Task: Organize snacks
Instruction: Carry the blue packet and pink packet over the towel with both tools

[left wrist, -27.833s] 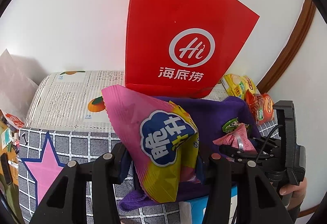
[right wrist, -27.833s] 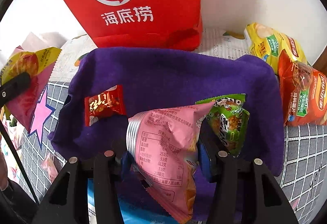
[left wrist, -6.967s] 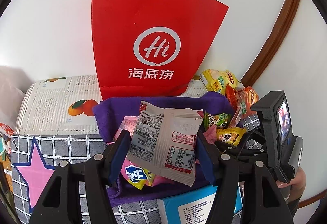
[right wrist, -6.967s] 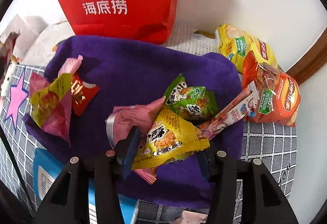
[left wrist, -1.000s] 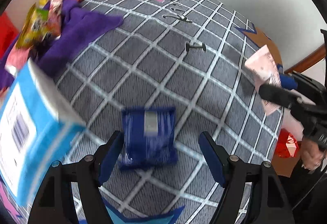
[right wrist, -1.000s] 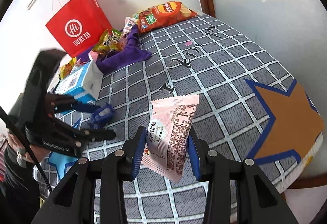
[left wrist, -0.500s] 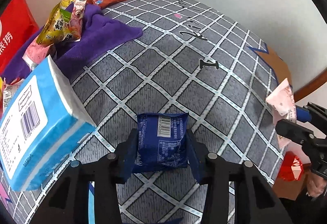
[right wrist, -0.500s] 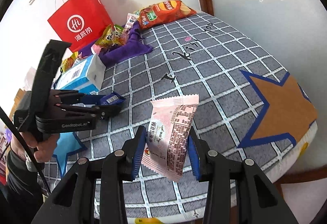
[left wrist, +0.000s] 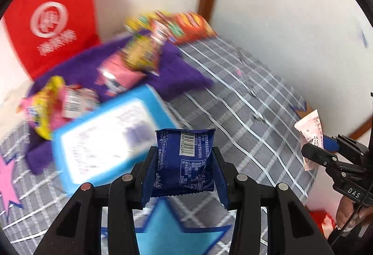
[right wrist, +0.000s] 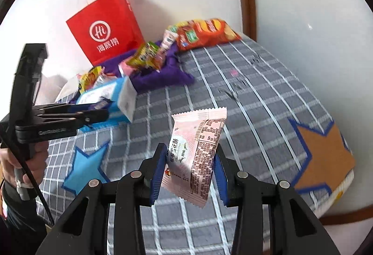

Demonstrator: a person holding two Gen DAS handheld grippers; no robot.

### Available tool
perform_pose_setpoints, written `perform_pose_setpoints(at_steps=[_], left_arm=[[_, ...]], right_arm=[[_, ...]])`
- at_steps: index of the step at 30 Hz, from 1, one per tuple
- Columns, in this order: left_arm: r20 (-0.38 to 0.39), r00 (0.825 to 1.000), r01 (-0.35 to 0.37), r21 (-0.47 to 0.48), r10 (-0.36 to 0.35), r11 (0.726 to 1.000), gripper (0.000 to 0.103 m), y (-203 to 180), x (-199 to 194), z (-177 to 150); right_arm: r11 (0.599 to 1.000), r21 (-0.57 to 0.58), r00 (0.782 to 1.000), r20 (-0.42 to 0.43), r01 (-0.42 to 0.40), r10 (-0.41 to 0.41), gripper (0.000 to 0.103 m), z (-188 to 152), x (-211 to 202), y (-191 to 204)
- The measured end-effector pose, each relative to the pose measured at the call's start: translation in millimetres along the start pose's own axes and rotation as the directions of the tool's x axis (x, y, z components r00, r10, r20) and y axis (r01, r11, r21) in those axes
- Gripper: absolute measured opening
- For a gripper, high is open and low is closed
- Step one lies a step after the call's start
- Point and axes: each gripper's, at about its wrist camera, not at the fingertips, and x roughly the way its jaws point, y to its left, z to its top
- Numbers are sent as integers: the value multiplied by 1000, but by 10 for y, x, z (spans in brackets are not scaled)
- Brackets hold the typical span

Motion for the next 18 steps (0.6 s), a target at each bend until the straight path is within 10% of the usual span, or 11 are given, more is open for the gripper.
perform_pose_setpoints(at_steps=[18], left_arm=[[227,929,-249,-197,291,948,42,1102,-498,600]], right_arm=[[986,-162,990,129,-42,63,39,1434,447,909]])
